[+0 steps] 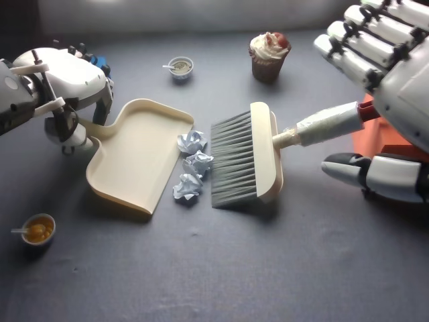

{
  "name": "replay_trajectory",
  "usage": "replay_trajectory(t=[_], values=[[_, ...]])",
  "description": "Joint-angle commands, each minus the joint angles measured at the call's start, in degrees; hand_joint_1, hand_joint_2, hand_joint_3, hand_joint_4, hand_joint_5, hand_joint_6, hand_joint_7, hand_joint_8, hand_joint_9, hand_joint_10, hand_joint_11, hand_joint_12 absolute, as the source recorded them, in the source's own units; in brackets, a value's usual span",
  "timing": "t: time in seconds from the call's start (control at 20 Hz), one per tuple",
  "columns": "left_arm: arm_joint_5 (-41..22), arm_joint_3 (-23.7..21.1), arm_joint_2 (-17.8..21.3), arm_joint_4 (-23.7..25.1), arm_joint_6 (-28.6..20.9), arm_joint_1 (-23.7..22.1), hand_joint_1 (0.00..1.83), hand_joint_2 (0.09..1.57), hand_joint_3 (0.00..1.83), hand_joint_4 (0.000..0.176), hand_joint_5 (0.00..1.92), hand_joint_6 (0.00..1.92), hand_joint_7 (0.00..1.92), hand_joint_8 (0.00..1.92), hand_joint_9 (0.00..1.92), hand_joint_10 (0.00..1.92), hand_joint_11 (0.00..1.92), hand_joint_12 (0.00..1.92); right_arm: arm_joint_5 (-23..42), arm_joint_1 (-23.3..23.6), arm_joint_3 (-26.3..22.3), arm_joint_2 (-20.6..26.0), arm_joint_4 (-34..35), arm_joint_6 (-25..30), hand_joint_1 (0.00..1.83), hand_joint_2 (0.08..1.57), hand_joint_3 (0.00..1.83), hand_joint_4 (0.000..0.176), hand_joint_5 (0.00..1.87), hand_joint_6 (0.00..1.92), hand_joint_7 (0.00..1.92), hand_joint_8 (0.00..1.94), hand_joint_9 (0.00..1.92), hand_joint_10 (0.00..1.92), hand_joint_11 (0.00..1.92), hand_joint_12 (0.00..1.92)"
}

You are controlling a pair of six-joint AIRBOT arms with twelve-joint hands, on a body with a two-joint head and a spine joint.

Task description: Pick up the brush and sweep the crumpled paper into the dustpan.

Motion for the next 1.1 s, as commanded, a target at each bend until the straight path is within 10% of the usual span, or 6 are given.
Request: replay_trajectory(t=[0.0,0.3,1.05], values=[[-4.0,0.7,0.4,1.3,0.4,-0.9,1.13,1.1,0.0,0.0,1.03,0.9,0.39,0.0,0.29,0.01,0.09,0.39,-7.4,-0.1,0.3,-0.2,-2.5,-0.7,0.51,1.06,0.0,0.0,0.08,0.0,0.12,0.0,0.11,0.0,0.13,0.0],[-3.6,1.7,-0.3,1.8,0.4,-2.2,1.11,1.1,0.0,0.0,1.03,0.9,0.39,0.01,0.29,0.01,0.09,0.4,-13.2,-3.3,2.4,-8.0,-1.4,-8.9,0.99,1.03,0.0,0.0,0.06,0.01,0.1,0.01,0.11,0.01,0.15,0.02],[-3.1,2.5,-1.6,2.1,0.4,-3.5,1.09,1.11,0.0,0.0,0.99,0.96,0.33,0.0,0.23,0.0,0.01,0.44,-23.0,-6.6,16.1,-24.9,3.1,-4.7,1.17,1.06,0.01,0.0,0.21,0.01,0.22,0.0,0.2,0.0,0.21,0.03]])
